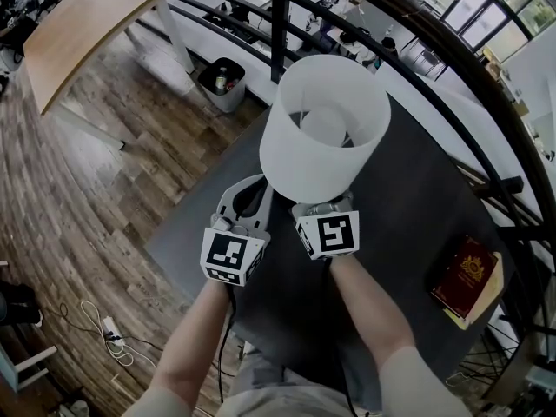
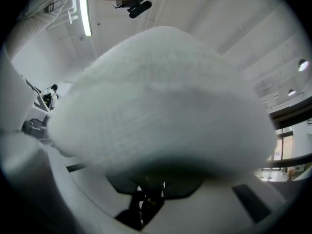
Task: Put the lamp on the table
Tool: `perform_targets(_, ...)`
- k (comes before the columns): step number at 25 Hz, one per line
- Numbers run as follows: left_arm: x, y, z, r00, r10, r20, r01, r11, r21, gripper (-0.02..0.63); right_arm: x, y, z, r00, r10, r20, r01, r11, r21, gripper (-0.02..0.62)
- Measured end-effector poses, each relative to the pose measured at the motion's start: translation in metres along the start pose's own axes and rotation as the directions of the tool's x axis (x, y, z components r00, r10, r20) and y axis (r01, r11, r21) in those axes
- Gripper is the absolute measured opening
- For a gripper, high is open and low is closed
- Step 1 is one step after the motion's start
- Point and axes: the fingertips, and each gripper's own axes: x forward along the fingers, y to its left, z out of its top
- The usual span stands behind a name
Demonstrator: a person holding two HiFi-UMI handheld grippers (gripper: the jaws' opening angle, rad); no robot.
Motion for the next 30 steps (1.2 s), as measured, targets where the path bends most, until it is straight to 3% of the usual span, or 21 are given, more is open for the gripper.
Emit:
perform_targets(7,-0.008,0.001,0.001,1.000,0.008,0.000,-0.008,1.000,-0.011,0.006,-0.008,0.003,-0.004,1.000,0.004,-0.008,-0.003,1.000,0.016,0.084)
perform_targets(17,-0.018,-0.008,0.000,1.000,0.014,-0.002,-0.014,1.000,-0.003,0.006,-0.017,0.005,-0.015,0.995,0.001,-0.103,0.003,0.999,0.042,0.092)
perform_targets(30,-0.056,-0.036,0.003,0.999,0.023,-0.031,-0.023,1.000,0.001,0.006,-0.086,0.012,-0.032,0.967,-0.043,-0.251,0.065,0.995,0.080,0.106)
